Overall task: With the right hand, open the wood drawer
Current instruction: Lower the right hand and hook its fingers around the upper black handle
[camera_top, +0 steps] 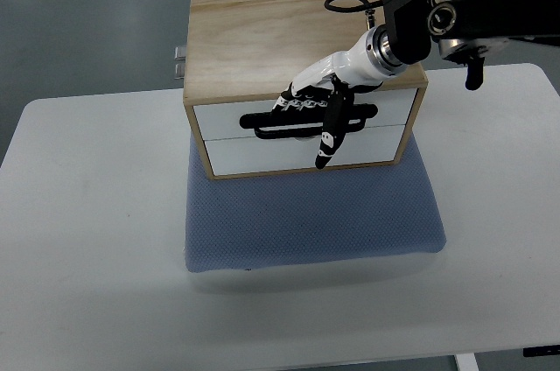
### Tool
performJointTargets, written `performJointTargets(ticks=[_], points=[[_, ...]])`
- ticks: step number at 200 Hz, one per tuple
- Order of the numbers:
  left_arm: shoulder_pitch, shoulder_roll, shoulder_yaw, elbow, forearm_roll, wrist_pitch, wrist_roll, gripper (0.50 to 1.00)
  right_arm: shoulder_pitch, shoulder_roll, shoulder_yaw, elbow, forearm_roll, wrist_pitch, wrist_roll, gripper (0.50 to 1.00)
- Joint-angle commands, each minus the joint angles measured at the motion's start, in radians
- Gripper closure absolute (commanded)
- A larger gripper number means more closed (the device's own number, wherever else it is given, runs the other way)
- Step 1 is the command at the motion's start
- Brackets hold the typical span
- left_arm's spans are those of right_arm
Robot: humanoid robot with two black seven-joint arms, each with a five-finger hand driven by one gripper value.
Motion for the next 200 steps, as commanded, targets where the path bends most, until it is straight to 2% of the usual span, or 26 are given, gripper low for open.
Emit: performJointTargets(ticks=[1, 113, 200], points=[[0.0, 0.0, 0.0, 0.0, 0.0, 0.0, -0.001, 0.5, -0.005, 0.0, -0.002, 0.0, 0.001, -0.003, 0.0, 0.558], [0.0, 0.0, 0.0, 0.0, 0.0, 0.0, -0.001, 0.5, -0.016, 0.008, -0.013, 0.0, 0.007, -0.021, -0.028, 0.558], [0.0, 0.0, 0.0, 0.0, 0.0, 0.0, -0.001, 0.5, -0.019, 0.008, -0.016, 0.006, 0.007, -0.004, -0.028, 0.558]])
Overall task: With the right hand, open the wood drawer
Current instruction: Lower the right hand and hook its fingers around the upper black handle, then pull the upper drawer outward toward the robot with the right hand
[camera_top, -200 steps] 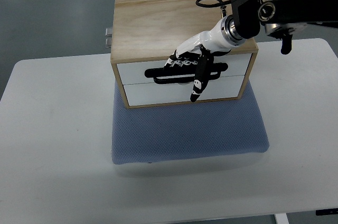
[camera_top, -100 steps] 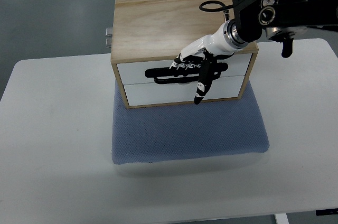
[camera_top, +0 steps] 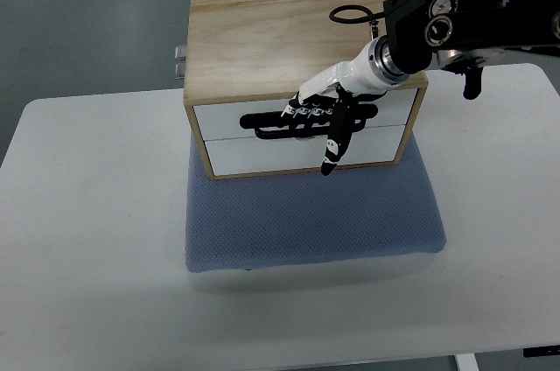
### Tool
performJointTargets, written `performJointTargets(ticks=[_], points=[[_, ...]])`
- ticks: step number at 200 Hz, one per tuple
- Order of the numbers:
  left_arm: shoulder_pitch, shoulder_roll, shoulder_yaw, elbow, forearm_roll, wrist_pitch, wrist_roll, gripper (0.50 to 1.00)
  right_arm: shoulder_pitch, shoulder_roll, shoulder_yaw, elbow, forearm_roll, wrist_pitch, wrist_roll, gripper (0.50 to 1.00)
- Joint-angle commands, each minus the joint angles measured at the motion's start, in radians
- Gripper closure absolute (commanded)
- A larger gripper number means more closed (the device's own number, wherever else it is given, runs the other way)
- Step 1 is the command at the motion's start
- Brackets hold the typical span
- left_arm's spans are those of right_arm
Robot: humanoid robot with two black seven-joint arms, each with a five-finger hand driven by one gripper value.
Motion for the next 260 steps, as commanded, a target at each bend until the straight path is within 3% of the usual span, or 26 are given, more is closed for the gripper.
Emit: performJointTargets(ticks=[1, 126, 260], points=[[0.0, 0.0, 0.0, 0.0, 0.0, 0.0, 0.0, 0.5, 0.001, 0.0, -0.002, 0.004, 0.0, 0.004, 0.0, 0.558], [0.0, 0.0, 0.0, 0.0, 0.0, 0.0, 0.001, 0.5, 0.026, -0.034, -0.021, 0.049, 0.0, 0.126, 0.005, 0.556], [0.0, 0.0, 0.0, 0.0, 0.0, 0.0, 0.001, 0.5, 0.104, -0.083, -0.039, 0.168, 0.026, 0.255, 0.015, 0.556]])
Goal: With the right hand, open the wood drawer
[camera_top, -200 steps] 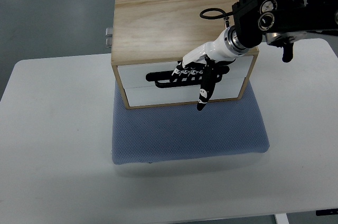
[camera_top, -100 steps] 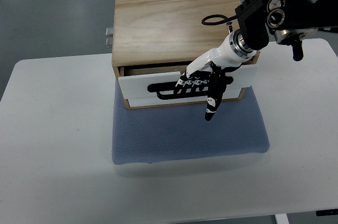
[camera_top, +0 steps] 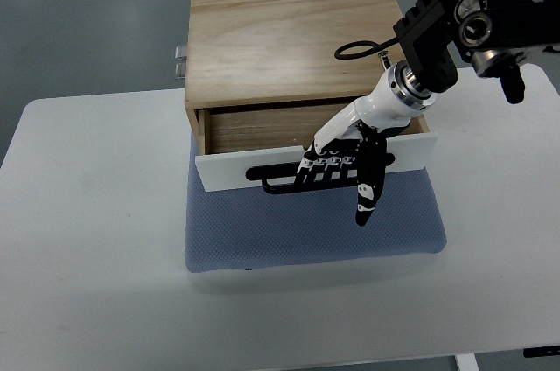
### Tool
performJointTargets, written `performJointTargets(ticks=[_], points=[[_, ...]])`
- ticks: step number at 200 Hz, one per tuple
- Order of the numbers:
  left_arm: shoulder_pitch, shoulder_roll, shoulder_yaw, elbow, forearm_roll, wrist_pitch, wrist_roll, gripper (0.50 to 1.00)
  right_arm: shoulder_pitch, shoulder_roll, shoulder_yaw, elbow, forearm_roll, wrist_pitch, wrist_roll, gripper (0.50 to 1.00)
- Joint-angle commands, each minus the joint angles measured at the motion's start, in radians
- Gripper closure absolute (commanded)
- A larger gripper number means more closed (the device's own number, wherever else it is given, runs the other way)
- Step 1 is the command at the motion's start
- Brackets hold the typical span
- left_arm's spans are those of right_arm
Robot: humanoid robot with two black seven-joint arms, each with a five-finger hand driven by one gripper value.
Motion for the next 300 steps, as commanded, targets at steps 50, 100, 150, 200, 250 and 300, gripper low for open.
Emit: performJointTargets(ticks=[50, 100, 150, 200, 250, 300], points=[[0.0, 0.0, 0.0, 0.0, 0.0, 0.0, -0.001, 0.5, 0.026, -0.023, 0.0, 0.037, 0.011, 0.016, 0.0, 0.556], [0.0, 0.0, 0.0, 0.0, 0.0, 0.0, -0.001, 0.5, 0.05, -0.021, 0.0, 0.045, 0.011, 0.016, 0.0, 0.556], [0.0, 0.0, 0.0, 0.0, 0.0, 0.0, 0.001, 0.5, 0.061, -0.03, 0.003, 0.056, 0.012, 0.016, 0.002, 0.556], [0.0, 0.0, 0.0, 0.0, 0.0, 0.0, 0.001, 0.5, 0.125, -0.084, 0.049, 0.056, 0.103, 0.016, 0.0, 0.556], [0.0, 0.0, 0.0, 0.0, 0.0, 0.0, -0.001, 0.5, 0.125, -0.179, 0.146, -0.007, 0.218, 0.016, 0.002, 0.556], [0.0, 0.0, 0.0, 0.0, 0.0, 0.0, 0.001, 0.5, 0.026, -0.277, 0.282, -0.087, 0.287, -0.142, 0.074, 0.558]])
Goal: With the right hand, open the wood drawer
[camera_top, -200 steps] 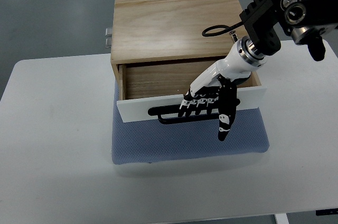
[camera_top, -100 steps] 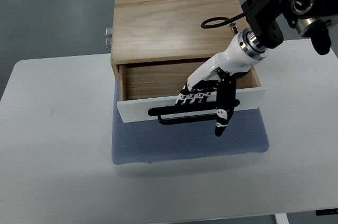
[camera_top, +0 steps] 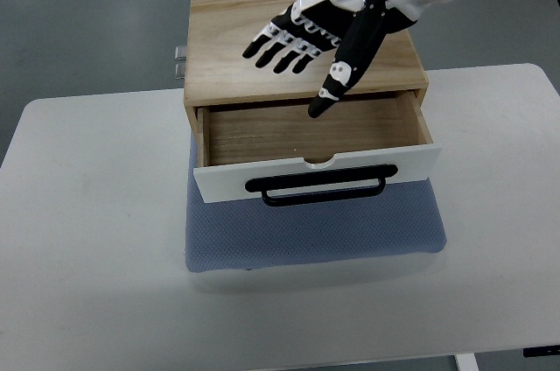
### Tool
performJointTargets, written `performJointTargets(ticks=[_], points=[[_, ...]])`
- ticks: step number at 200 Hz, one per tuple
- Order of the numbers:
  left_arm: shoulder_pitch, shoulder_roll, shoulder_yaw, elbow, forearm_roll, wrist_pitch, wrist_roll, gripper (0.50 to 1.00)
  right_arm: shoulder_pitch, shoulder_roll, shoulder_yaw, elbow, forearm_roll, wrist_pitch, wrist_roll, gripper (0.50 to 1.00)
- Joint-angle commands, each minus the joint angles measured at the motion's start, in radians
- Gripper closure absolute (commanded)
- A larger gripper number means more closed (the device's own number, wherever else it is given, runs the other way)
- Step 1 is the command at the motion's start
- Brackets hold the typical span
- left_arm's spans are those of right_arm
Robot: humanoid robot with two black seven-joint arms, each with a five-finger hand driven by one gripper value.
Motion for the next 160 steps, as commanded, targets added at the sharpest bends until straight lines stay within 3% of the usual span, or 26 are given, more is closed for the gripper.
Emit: performJointTargets(ticks=[1, 27, 88, 160], points=[[0.0, 0.0, 0.0, 0.0, 0.0, 0.0, 0.001, 0.5, -0.055, -0.046, 0.063, -0.026, 0.017, -0.054, 0.026, 0.558], [0.0, 0.0, 0.0, 0.0, 0.0, 0.0, 0.001, 0.5, -0.17, -0.092, 0.177, -0.075, 0.017, -0.126, 0.036, 0.558], [0.0, 0.0, 0.0, 0.0, 0.0, 0.0, -0.001, 0.5, -0.432, -0.106, 0.512, -0.308, 0.022, -0.298, 0.105, 0.558], [0.0, 0.0, 0.0, 0.0, 0.0, 0.0, -0.001, 0.5, -0.744, -0.046, 0.917, -0.566, 0.02, -0.411, 0.168, 0.558]])
